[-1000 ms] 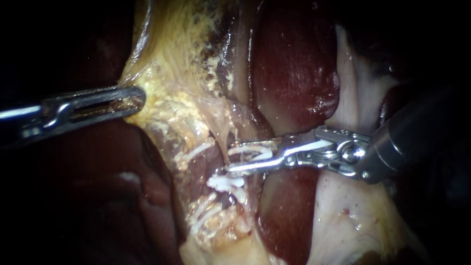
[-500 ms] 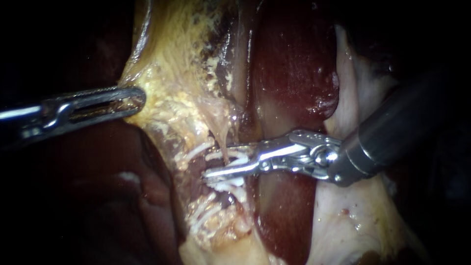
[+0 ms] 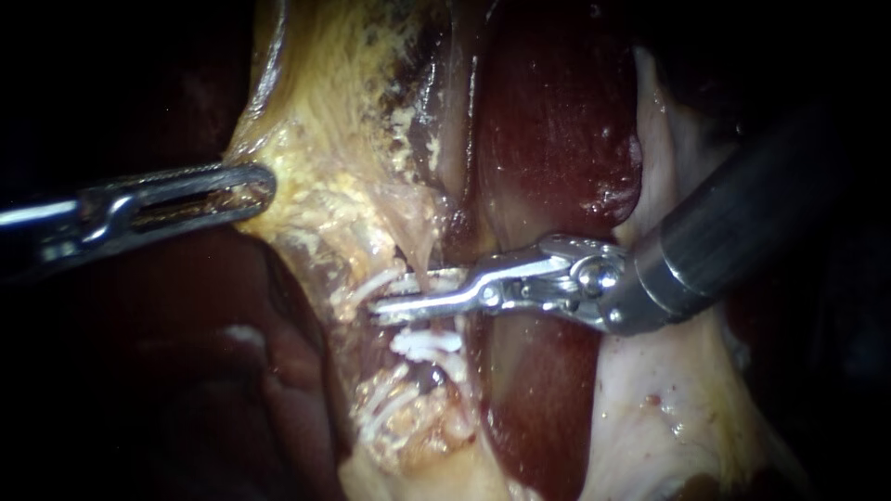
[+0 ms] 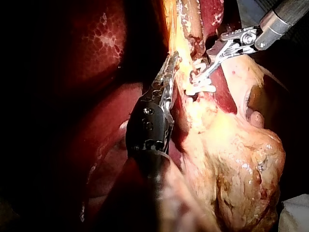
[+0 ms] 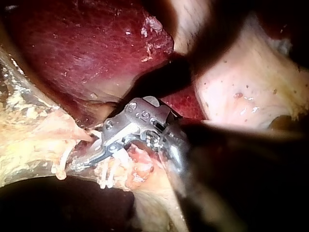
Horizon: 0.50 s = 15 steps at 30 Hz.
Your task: Clipping third clip right tube
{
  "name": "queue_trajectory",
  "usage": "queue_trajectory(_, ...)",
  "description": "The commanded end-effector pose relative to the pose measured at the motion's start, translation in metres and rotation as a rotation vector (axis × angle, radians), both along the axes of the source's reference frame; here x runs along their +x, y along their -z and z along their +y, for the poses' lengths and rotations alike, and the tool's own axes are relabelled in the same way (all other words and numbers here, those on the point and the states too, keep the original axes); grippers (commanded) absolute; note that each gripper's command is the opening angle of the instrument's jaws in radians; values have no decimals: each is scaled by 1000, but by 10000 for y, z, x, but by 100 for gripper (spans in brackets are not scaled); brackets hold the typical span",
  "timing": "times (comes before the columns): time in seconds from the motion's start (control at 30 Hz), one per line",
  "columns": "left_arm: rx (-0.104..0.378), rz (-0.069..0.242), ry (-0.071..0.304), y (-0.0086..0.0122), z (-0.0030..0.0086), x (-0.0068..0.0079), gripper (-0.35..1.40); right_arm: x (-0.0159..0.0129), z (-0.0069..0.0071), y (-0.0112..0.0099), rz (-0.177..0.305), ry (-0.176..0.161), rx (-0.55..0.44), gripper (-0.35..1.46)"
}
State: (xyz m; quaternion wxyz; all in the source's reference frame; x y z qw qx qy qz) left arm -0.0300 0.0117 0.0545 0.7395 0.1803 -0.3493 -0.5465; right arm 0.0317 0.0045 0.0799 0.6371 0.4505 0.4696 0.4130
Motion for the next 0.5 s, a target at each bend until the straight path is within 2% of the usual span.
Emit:
queue_trajectory(0.03,0,0,0,0,0,0,-35,-1,0,0,0,1,-2,37)
queue_trajectory(0.07,0,0,0,0,0,0,-35,-1,0,1,1,1,-2,35)
queue_trajectory(0.1,0,0,0,0,0,0,-35,-3,-1,1,0,1,4,23)
queue_trajectory(0.17,0,0,0,0,0,0,-35,-7,-1,1,-1,5,4,-12)
queue_trajectory(0.2,0,0,0,0,0,0,-35,-10,-1,2,-14,12,2,-35)
queue_trajectory(0.3,0,0,0,0,0,0,-35,-14,0,3,-49,23,-3,-35)
queue_trajectory(0.5,0,0,0,0,0,0,-35,-13,0,4,-53,22,-4,-35)
